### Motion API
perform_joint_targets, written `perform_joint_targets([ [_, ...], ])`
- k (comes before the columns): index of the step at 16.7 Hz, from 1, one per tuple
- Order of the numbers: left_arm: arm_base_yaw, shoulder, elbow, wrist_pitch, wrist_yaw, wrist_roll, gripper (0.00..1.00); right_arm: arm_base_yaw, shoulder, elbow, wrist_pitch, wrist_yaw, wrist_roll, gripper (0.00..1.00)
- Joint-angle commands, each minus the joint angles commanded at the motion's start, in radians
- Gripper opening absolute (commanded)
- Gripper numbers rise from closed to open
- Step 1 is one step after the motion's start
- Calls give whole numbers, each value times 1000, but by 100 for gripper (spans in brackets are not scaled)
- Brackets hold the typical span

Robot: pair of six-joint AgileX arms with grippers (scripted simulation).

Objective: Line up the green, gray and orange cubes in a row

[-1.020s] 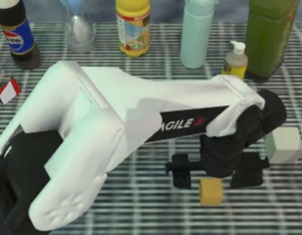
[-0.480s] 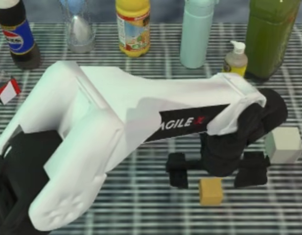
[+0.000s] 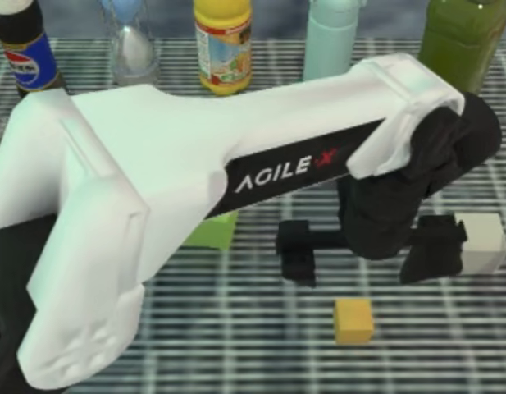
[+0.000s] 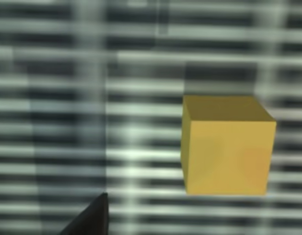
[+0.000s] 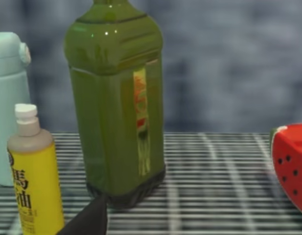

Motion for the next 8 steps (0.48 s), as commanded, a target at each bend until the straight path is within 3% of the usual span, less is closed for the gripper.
perform_joint_targets([
  [5, 0, -6, -12, 8, 0, 2, 100, 1, 8, 8, -6, 0, 1, 100],
  [8, 50, -98, -100, 63, -4, 19, 100, 12, 82, 78, -57, -2, 13, 100],
])
